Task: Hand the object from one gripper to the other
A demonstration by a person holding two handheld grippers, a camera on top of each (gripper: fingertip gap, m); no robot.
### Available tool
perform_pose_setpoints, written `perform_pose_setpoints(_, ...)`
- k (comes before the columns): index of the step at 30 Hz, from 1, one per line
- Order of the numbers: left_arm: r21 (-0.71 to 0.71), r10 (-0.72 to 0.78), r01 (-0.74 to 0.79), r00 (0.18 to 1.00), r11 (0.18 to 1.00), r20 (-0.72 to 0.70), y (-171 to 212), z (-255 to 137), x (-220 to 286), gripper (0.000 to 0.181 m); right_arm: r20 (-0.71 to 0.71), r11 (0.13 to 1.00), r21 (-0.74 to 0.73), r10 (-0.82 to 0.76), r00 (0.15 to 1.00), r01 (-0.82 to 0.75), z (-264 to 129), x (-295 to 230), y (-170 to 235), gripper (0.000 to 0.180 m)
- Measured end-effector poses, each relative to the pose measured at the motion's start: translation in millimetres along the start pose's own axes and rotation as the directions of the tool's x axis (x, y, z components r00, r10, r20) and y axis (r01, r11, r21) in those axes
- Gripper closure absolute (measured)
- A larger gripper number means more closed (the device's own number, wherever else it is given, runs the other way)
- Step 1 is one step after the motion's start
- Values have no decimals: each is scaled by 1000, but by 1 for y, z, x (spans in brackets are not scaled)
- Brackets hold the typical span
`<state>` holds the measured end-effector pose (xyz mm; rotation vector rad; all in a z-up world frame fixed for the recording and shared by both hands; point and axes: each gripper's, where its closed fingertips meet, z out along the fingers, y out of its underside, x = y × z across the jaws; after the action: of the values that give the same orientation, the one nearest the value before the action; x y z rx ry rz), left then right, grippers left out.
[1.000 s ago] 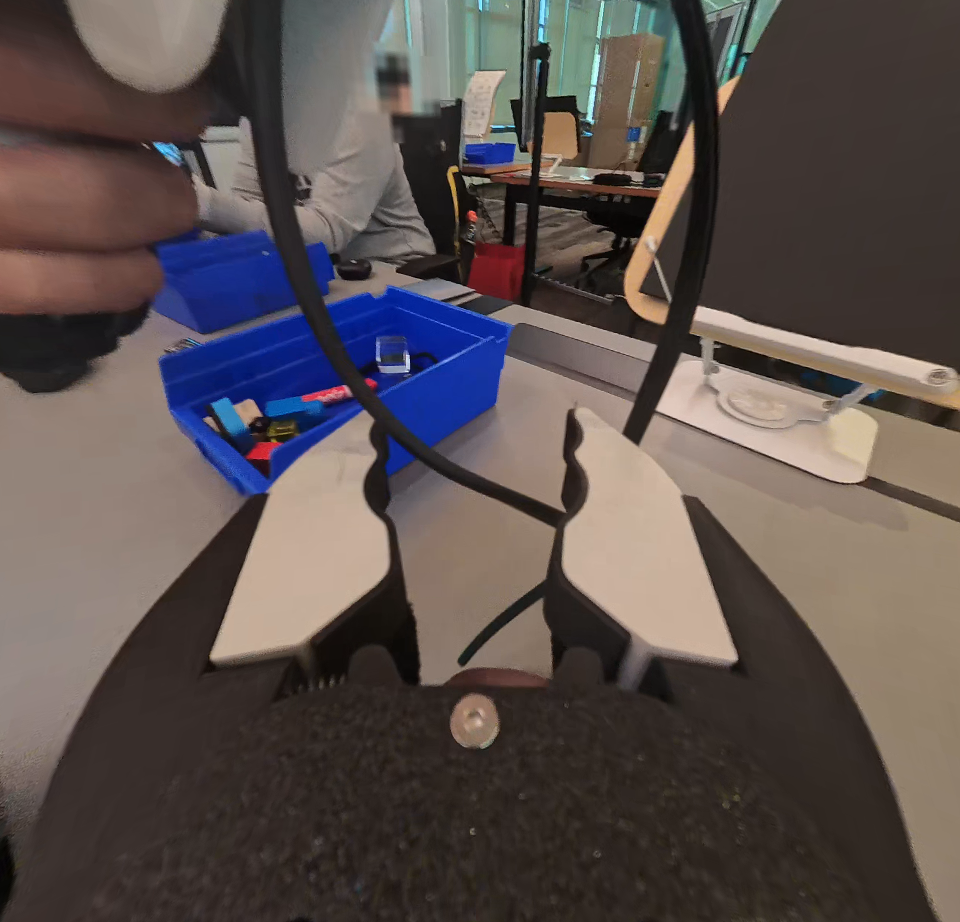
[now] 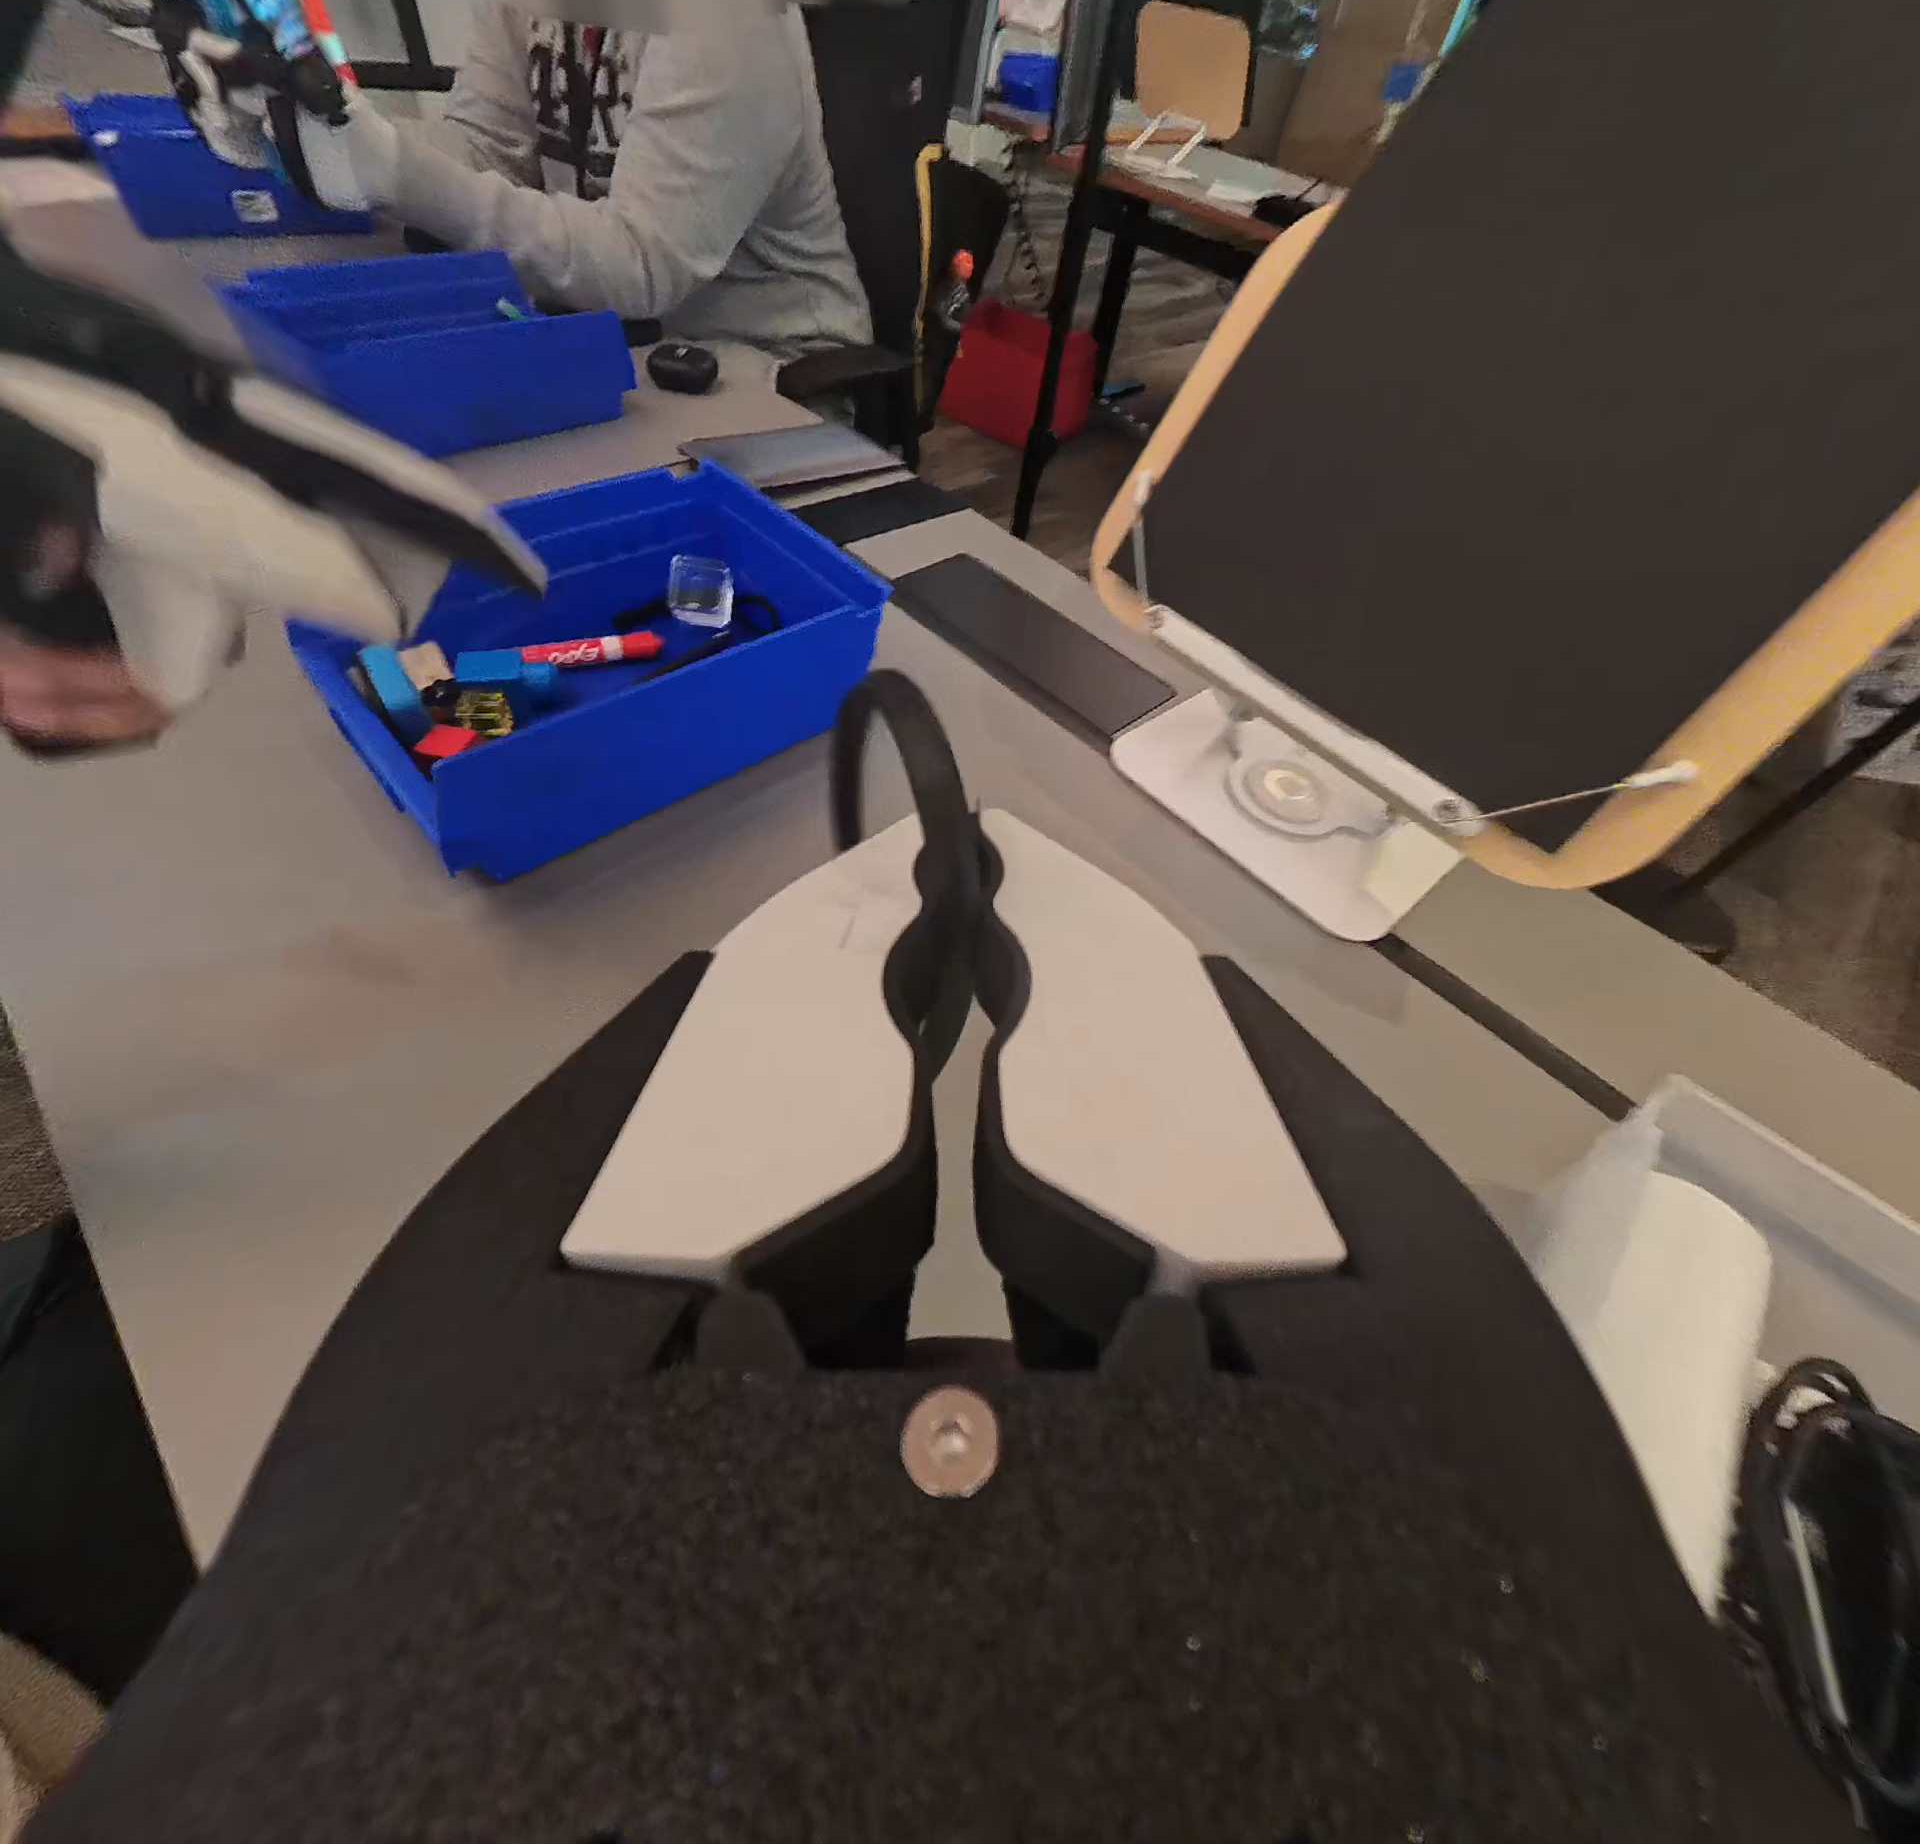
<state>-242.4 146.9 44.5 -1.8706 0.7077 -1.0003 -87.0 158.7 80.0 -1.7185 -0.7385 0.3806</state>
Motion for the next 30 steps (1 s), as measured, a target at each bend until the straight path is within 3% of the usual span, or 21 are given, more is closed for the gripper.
perform_pose_setpoints(4,106,8,-22,992,994,130,60,21,-8,122,-35,999,12,-33,999,34,-15,16,-6,178)
perform_pose_setpoints(9,161,-14,6,999,987,48,94,50,2,123,2,999,45,-11,1000,11,-24,16,-9,178)
perform_pose_setpoints(13,48,34,-32,998,998,-47,122,73,18,122,21,998,69,-2,1000,1,-28,14,-14,178)
perform_pose_setpoints(17,-117,128,-134,990,984,-55,154,93,28,123,44,996,92,14,999,-18,-32,11,-19,178)
perform_pose_setpoints(20,-316,198,-217,976,924,-94,190,104,34,128,66,992,121,21,998,-29,-39,7,-28,178)
perform_pose_setpoints(23,-432,362,-362,928,826,-84,211,115,30,129,72,991,134,7,997,-16,-46,2,-34,178)
perform_pose_setpoints(26,-477,506,-487,857,732,-98,214,123,26,135,80,992,128,-4,997,-6,-47,-1,-34,178)
perform_pose_setpoints(30,-483,566,-549,815,683,-126,210,131,21,138,94,993,114,-1,996,-9,-46,-3,-30,178)
